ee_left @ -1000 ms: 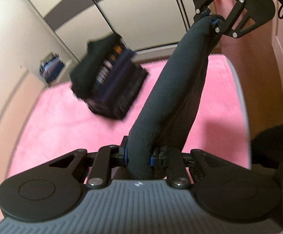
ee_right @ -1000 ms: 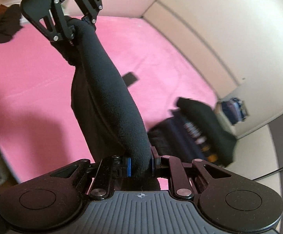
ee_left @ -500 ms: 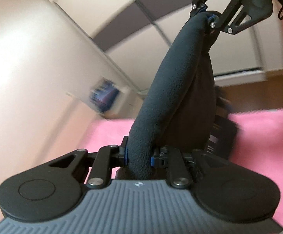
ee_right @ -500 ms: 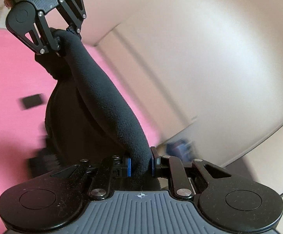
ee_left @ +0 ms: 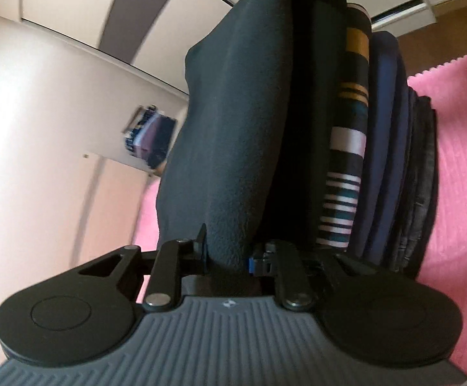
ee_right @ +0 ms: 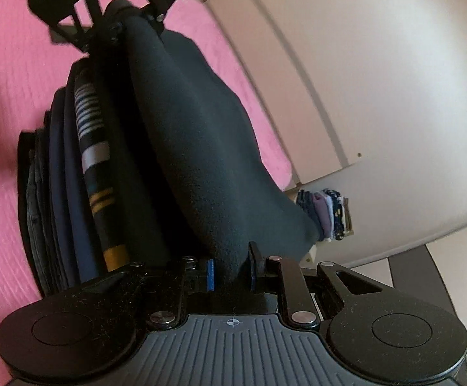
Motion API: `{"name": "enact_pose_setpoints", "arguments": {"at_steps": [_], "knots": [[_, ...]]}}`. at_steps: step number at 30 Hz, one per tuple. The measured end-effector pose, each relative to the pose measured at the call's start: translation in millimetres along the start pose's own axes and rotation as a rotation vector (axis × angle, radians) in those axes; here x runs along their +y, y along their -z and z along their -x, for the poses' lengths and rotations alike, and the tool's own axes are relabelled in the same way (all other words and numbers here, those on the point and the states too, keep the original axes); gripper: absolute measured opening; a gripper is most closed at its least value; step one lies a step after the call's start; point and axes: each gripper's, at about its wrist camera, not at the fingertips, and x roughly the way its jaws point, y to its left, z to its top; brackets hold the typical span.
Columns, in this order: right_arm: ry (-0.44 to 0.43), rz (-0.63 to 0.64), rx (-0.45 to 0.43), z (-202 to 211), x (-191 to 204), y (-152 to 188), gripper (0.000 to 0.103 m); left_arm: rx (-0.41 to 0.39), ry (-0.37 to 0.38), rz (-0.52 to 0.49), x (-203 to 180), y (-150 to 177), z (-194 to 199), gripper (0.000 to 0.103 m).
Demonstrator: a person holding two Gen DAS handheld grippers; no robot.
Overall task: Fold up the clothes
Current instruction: 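Lower the held shirt onto the top of the clothes stack with both grippers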
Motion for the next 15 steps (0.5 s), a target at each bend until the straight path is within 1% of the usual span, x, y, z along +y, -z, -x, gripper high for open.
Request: {"name": "enact_pose_setpoints", "arguments": {"at_steps": [1, 4, 6, 8, 10, 12, 15], "knots": [[-0.008, -0.006, 0.002, -1.2, -3.6, 4.3, 0.016, -0.005, -0.009, -0.004, -0.2, 0.3, 1.5, 0.02], [-0.021, -0.026, 0.011, -1.4, -8.9, 11.5, 0.016, -0.006, 0.004, -0.036, 12.6, 2.9, 3.5, 0.024], [-0.027, -0.063, 0.018, -3.4, -10.7, 10.7, 0.016, -0.02, -0.023, -0.079, 19.8, 3.7, 5.4, 0.024], [-0.019, -0.102, 0.03, -5.5, -9.8, 10.9, 0.017, -0.033, -0.06, -0.151, 23.0, 4.3, 3.0, 0.024], [-0.003, -0.147, 0.043, -8.6, -2.3, 10.6, 0.021, -0.04, -0.097, -0.204, 24.2, 3.0, -4.1, 0.024], [0.015, -0.148, 0.05, -13.9, 10.0, 8.4, 0.022, -0.029, -0.096, -0.193, 17.6, 6.2, -12.0, 0.023], [0.031, -0.094, 0.047, -11.9, 19.2, 7.0, 0.022, 0.012, -0.041, -0.207, -4.1, 21.5, -21.4, 0.023]]}}
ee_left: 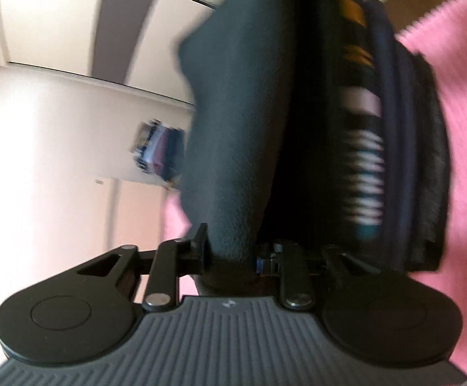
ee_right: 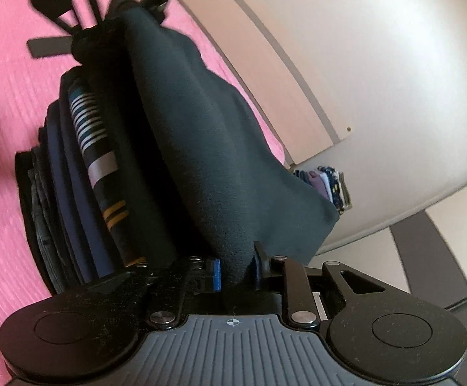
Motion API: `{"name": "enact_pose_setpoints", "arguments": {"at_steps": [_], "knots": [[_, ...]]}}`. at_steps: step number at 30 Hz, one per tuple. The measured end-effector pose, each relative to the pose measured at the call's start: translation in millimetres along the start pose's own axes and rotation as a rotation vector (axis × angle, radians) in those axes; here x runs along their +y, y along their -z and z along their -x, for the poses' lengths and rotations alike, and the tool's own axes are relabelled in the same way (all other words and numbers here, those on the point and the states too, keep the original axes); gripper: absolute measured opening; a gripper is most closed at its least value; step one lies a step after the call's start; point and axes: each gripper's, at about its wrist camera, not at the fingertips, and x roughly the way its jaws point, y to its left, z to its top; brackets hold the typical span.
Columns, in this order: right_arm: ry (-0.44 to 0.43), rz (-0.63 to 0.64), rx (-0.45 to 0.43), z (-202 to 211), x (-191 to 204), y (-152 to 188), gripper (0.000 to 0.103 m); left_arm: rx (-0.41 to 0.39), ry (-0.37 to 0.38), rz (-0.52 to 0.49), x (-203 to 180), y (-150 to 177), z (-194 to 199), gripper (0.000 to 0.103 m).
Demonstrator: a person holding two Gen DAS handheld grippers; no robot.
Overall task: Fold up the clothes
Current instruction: 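Lower the held shirt onto the top of the clothes stack with both grippers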
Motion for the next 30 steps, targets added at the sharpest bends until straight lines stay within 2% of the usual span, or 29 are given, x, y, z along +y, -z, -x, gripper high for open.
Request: {"name": "enact_pose_setpoints", "arguments": {"at_steps": [3, 6, 8, 11, 14, 16, 20, 24, 27, 30], "knots": [[-0.006, 0.05, -0.01, 0.1, 1.7, -3.1, 0.022, -0.004, -0.033, -0.009, -13.7, 4.0, -5.0, 0.022], [-0.017, 0.045, -0.001, -0.1, -0.7, -2.9, 0.022, 0.0, -0.02, 0.057, -16.1, 2.3, 18.8, 0.027], [-0.022, 0.012, 0.004, -4.2, -2.2, -2.7, 0.022, -0.001, -0.008, 0.075, -14.6, 4.1, 25.2, 0.028], [-0.027, -0.058, 0.019, -11.5, -4.9, -4.5, 0.022, 0.008, 0.009, 0.044, -20.4, 12.0, 35.9, 0.025], [-0.059, -0.145, 0.02, -9.9, -28.1, -7.7, 0.018, 0.004, 0.016, 0.033, -3.7, 10.2, 41.2, 0.022], [-0.066, -0.162, -0.002, -7.1, -49.7, -14.0, 0.017, -0.007, -0.011, 0.041, 13.6, 9.9, 42.6, 0.021], [-0.021, -0.139, -0.06, -9.4, -94.6, -36.9, 0.017, -0.007, -0.065, 0.061, 50.3, 8.9, 32.7, 0.021], [0.049, -0.099, -0.106, -30.4, -144.7, -67.3, 0.017, 0.006, -0.123, 0.096, 92.4, 6.3, 12.3, 0.021], [0.121, -0.088, -0.143, -40.1, -181.6, -86.0, 0.017, 0.014, -0.191, 0.137, 126.2, 2.7, 1.4, 0.021], [0.232, -0.094, -0.217, -33.6, -205.2, -95.9, 0.017, 0.001, -0.304, 0.194, 157.1, -2.7, 2.2, 0.02]]}}
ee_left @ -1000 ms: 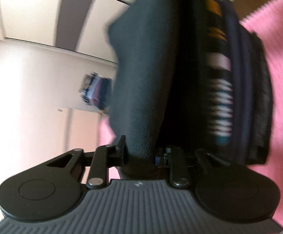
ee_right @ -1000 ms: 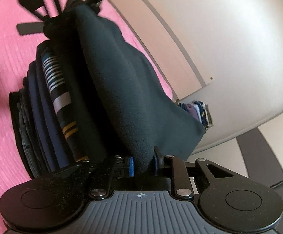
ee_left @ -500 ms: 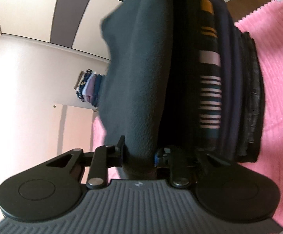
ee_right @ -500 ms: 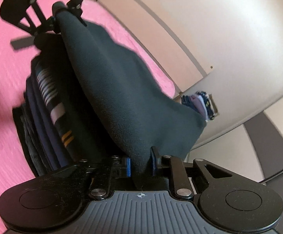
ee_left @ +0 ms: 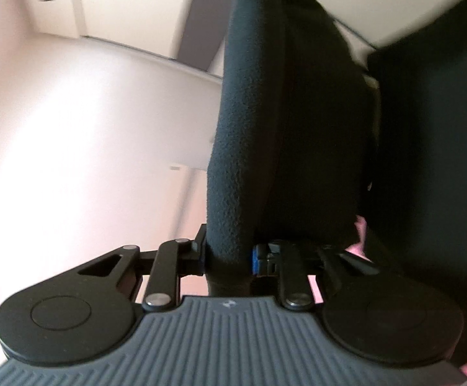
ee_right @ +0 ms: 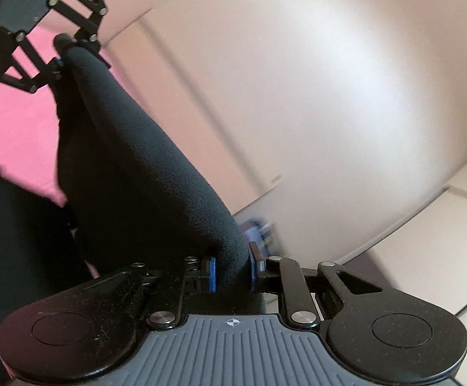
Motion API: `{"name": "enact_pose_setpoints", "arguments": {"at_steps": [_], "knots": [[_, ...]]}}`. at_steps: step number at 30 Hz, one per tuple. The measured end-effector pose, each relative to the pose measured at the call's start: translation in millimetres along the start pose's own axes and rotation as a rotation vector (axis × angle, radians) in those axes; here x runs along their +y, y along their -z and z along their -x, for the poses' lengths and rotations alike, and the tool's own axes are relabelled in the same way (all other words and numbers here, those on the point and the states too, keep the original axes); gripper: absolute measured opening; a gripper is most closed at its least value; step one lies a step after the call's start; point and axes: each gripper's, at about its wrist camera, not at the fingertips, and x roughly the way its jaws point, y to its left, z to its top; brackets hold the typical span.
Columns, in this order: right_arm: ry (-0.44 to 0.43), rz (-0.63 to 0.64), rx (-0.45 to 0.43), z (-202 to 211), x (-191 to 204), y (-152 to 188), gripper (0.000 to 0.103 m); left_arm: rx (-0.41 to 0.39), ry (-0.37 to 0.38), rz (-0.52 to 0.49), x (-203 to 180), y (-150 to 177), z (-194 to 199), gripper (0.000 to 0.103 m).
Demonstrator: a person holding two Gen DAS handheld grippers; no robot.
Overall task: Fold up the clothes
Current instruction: 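Lower the held shirt onto the top of the clothes stack with both grippers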
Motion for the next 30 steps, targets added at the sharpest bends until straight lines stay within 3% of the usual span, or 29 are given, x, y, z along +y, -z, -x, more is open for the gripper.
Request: {"name": "enact_pose_setpoints", "arguments": {"at_steps": [2, 3, 7, 10, 13, 21, 26, 30], "knots": [[0.014, -0.017, -0.015, 8.1, 3.0, 4.8, 0.017, -0.008, -0.022, 0.035, 1.0, -2.8, 2.7, 0.02], [-0.023, -0.006, 0.006, 12.4, 15.8, 15.0, 0.017, -0.01, -0.012, 0.038, -4.1, -2.7, 5.0, 0.02], [-0.203, 0.058, 0.104, 33.1, 75.8, 62.2, 0.017, 0.015, 0.198, -0.062, -78.7, 18.4, 19.7, 0.02], [-0.289, 0.079, 0.156, 57.9, 113.8, 92.2, 0.017, 0.01, 0.299, -0.135, -130.2, 34.3, 40.9, 0.02], [-0.283, 0.044, 0.164, 74.3, 122.2, 98.5, 0.017, -0.001, 0.289, -0.144, -147.1, 37.9, 55.3, 0.02], [-0.277, 0.054, 0.201, 72.1, 128.1, 98.3, 0.017, 0.017, 0.269, -0.151, -155.6, 34.4, 60.0, 0.019], [-0.274, 0.053, 0.212, 77.6, 132.9, 81.6, 0.017, -0.004, 0.255, -0.131, -172.8, 44.7, 77.1, 0.017], [-0.272, 0.05, 0.221, 79.6, 141.5, 71.9, 0.017, 0.002, 0.248, -0.106, -164.5, 50.4, 62.0, 0.016]]}}
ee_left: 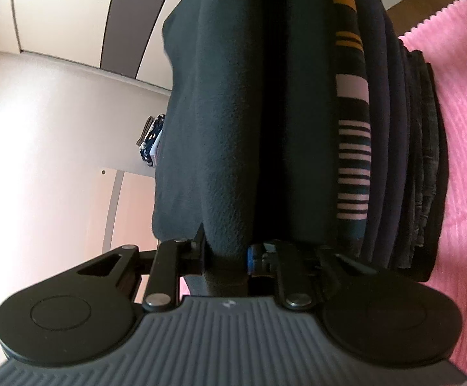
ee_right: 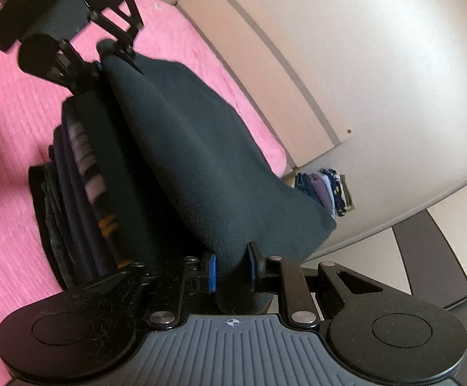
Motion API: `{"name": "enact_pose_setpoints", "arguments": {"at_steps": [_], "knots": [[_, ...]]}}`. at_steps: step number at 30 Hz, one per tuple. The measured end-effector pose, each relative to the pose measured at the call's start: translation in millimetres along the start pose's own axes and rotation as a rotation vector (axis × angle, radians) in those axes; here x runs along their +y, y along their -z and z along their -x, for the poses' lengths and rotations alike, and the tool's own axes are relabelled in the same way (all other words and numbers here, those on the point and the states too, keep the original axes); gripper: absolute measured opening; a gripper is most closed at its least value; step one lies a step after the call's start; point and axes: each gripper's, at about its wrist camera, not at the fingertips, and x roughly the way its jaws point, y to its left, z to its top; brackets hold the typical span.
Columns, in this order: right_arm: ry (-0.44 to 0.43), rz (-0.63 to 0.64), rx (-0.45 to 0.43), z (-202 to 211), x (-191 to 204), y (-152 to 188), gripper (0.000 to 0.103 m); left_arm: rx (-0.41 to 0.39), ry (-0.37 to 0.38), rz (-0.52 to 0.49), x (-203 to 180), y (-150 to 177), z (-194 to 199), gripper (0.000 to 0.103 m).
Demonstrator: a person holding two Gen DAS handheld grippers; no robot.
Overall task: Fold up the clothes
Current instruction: 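Lower the held shirt onto the top of the clothes stack with both grippers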
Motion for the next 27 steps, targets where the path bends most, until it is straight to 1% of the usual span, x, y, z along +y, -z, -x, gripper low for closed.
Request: {"name": "enact_pose_setpoints", "arguments": {"at_steps": [2, 4, 6, 8, 11, 14, 15, 16, 18, 21, 23, 24, 25, 27], "knots": [[-0.012, 0.041, 0.025, -7.2, 18.5, 9.4, 0.017, 0.001, -0.001, 0.0, 1.7, 0.3, -3.5, 0.016], [-0.002, 0.069, 0.016, -15.0, 26.2, 21.4, 0.017, -0.009, 0.004, -0.015, 1.0, -1.2, -3.4, 0.016], [0.004, 0.053, 0.009, -16.2, 13.7, 23.1, 0.017, -0.017, -0.001, -0.03, -0.4, -4.7, 0.1, 0.016], [0.021, 0.04, -0.005, -15.7, -0.1, 15.4, 0.017, -0.004, -0.005, -0.005, -0.6, -6.8, 2.5, 0.016], [0.069, 0.013, -0.033, -19.2, -23.7, 4.2, 0.017, 0.012, -0.014, 0.021, -5.6, -11.6, -0.5, 0.016], [0.015, 0.071, 0.027, -39.9, -11.0, 12.8, 0.017, 0.025, -0.021, 0.014, -6.6, -14.2, -4.9, 0.016], [0.013, 0.084, 0.028, -41.8, -6.6, 17.1, 0.017, 0.025, -0.019, 0.012, -6.0, -14.3, -5.7, 0.016], [0.018, 0.081, 0.027, -40.5, -4.8, 18.1, 0.021, 0.02, -0.017, 0.002, -5.6, -14.4, -5.6, 0.016], [0.026, 0.074, 0.024, -37.9, -1.2, 20.1, 0.025, 0.011, -0.013, -0.013, -4.5, -14.7, -5.2, 0.016], [0.031, 0.074, 0.024, -34.8, 1.2, 20.3, 0.027, 0.017, -0.013, 0.005, -0.8, -14.2, -4.3, 0.021], [0.035, 0.076, 0.034, -32.4, 3.4, 23.1, 0.029, 0.021, -0.011, 0.014, -4.8, -14.1, -3.8, 0.028], [0.038, 0.073, 0.04, -31.6, 3.2, 23.9, 0.032, 0.025, -0.008, 0.021, -6.4, -13.9, -2.8, 0.032], [0.041, 0.063, 0.042, -31.4, 1.9, 25.9, 0.038, 0.037, 0.001, 0.042, -5.2, -11.9, 1.5, 0.035], [0.051, 0.04, 0.041, -26.2, 4.5, 31.3, 0.041, 0.051, 0.038, 0.125, 4.3, -0.8, 11.8, 0.041]]}}
